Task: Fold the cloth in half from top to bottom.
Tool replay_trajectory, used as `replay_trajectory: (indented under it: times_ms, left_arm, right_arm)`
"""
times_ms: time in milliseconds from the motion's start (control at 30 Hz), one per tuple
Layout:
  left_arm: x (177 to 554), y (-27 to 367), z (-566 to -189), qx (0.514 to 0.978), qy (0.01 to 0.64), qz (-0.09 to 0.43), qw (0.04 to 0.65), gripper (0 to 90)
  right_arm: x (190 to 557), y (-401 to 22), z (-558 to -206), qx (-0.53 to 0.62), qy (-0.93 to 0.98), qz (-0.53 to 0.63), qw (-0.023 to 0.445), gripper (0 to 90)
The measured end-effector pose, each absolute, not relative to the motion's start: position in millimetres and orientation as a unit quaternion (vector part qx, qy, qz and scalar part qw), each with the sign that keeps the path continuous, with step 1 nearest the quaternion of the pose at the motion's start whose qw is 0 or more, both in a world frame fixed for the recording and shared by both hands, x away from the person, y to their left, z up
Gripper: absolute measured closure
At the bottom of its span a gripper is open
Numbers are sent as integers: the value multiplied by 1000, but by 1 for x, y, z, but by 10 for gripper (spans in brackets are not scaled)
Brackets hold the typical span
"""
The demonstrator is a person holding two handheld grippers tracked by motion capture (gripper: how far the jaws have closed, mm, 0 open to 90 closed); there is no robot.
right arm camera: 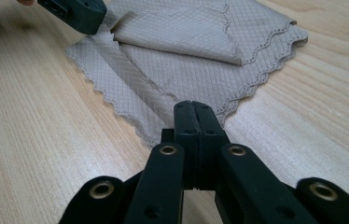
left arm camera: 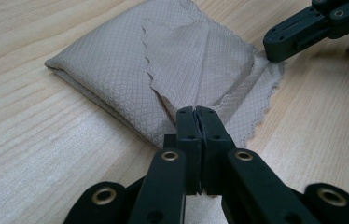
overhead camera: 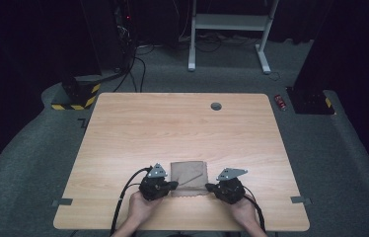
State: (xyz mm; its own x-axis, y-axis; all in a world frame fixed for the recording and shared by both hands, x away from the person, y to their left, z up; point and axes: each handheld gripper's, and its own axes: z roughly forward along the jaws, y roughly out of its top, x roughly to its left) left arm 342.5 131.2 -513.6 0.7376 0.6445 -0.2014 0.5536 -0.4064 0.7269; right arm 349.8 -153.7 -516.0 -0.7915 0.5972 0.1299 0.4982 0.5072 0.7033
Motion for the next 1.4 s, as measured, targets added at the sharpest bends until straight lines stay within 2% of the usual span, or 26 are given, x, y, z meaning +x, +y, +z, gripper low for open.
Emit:
replay_trajectory:
  times_ms: [67,200,533,833,1100,1400]
  left_arm:
    - [342,131,-514,839,357,56,407,881]
    - [339,132,-517,837,361,50,408,855]
    - [334,136,-515,838,359,36,410,797]
    - [330,139,-520,833,365,23,415,790]
    - [326,143,-517,828,368,22,423,776]
    - [338,144,-514,811,392,40,432,731]
  right_arm:
    - [350,-153,-517,318,866,380,61,877]
    - [351,-154,-514,320,865,383,54,787]
    - [372,-140,-494,326,851,406,68,739]
    - [401,-108,-505,341,859,375,70,678]
    - [392,-113,-501,326,863,381,56,701]
    - [383,-122,-489,332,854,394,75,691]
